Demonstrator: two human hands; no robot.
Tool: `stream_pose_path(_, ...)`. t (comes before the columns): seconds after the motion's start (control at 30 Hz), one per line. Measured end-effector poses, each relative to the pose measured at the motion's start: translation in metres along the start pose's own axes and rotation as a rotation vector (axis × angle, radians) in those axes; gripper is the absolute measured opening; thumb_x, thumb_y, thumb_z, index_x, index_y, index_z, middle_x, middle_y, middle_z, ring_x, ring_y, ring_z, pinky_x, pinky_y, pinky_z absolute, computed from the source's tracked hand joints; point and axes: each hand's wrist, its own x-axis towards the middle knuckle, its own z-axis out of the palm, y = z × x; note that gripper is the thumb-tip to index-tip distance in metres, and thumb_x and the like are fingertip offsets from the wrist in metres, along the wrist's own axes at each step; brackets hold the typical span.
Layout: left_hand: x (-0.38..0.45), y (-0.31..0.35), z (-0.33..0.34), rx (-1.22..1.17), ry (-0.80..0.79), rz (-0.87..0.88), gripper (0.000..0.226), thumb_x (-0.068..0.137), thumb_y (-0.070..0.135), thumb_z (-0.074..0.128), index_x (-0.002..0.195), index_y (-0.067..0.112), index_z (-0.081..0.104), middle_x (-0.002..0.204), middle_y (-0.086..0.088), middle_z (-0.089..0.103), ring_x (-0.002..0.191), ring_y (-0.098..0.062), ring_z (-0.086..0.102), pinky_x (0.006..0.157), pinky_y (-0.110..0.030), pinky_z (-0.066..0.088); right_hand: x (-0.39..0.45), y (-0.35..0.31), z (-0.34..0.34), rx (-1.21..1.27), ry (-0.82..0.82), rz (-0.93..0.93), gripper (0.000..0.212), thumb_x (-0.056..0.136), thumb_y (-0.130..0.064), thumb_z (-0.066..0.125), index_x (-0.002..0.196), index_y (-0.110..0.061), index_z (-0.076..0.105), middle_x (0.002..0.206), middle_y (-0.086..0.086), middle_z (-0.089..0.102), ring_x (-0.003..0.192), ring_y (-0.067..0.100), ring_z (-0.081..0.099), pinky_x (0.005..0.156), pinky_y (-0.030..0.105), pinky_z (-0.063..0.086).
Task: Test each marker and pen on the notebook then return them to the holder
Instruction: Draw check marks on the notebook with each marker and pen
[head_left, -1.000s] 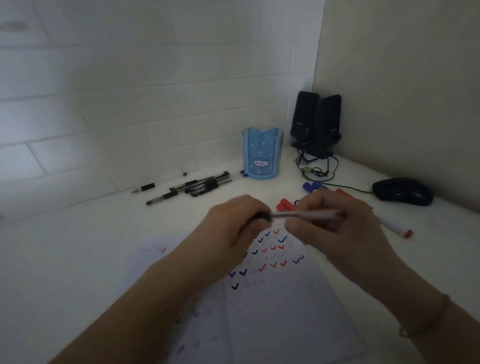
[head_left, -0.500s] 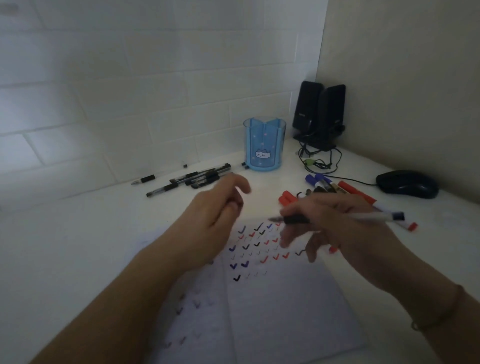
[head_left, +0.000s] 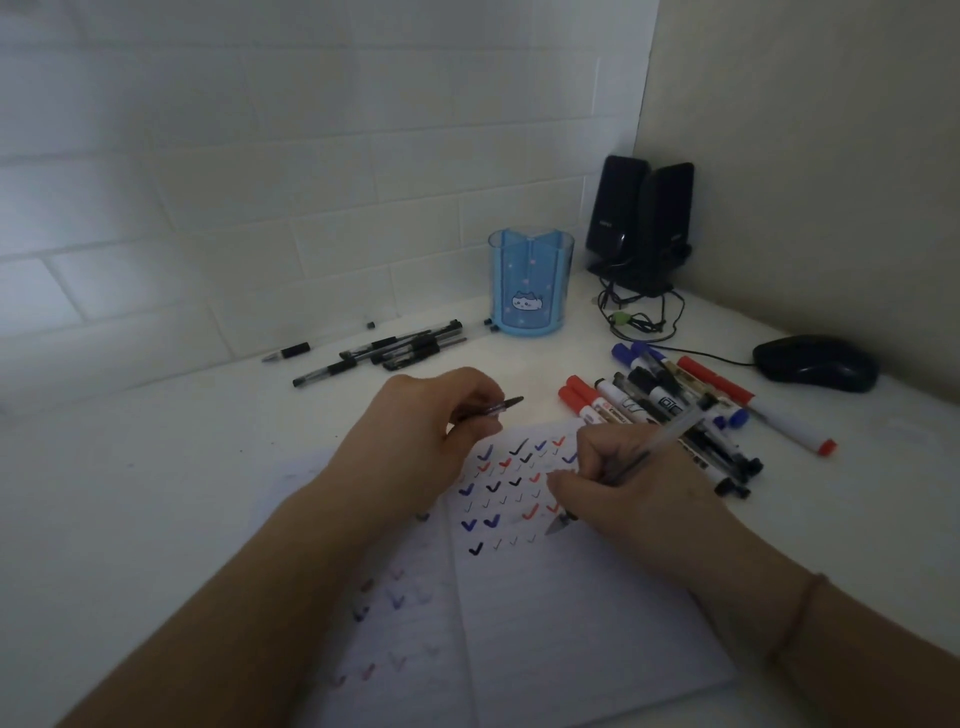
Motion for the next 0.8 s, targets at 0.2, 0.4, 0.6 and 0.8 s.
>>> stream_pose_path(0.2,0.000,0.001,0.002,0.033,-0.013,0.027,0.016,0.089,0.027,0.062,0.105,0.028,0.063,0.093,0.013,0.068,0.085,-0.005,0.063,0.081,-0.031,0.054,0.001,0.000,-0.002,0.007,-0.040,0.000,0.036,0.073,-0.004,0.068,0.051,0.000,0.040,0.043,0.005,0.034,0.041,0.007,0.032,0.044,0.020,0.036)
stream_pose_path(0.4,0.000,0.003,0.002,0.021,-0.054,0.024,0.016,0.088,0.026,0.064,0.104,0.026,0.066,0.092,0.011,0.068,0.081,-0.005,0.062,0.080,-0.030,0.054,0.002,-0.004,-0.006,0.055,0.004,0.110,0.032,0.076,-0.010,0.072,0.056,-0.002,0.048,0.043,0.005,0.048,0.037,0.005,0.044,0.042,0.021,0.043)
stream_pose_path(0.6,-0.002,0.008,0.002,-0.052,-0.124,-0.037,0.014,0.084,0.030,0.069,0.097,0.030,0.066,0.083,0.013,0.067,0.077,-0.002,0.064,0.080,-0.030,0.055,0.007,-0.017,-0.030,0.464,-0.014,0.223,0.018,0.071,-0.024,0.066,0.073,-0.007,0.061,0.051,0.002,0.057,0.042,0.012,0.045,0.036,0.018,0.032)
stream_pose_path(0.8,-0.004,0.015,0.001,-0.131,-0.107,-0.018,0.011,0.083,0.025,0.070,0.093,0.029,0.066,0.081,0.014,0.066,0.076,-0.002,0.062,0.076,-0.024,0.054,0.008,-0.015,-0.034,0.547,-0.018,0.265,0.016,0.087,-0.003,0.051,0.078,-0.011,0.062,0.060,0.010,0.064,0.044,0.021,0.052,0.039,0.019,0.030)
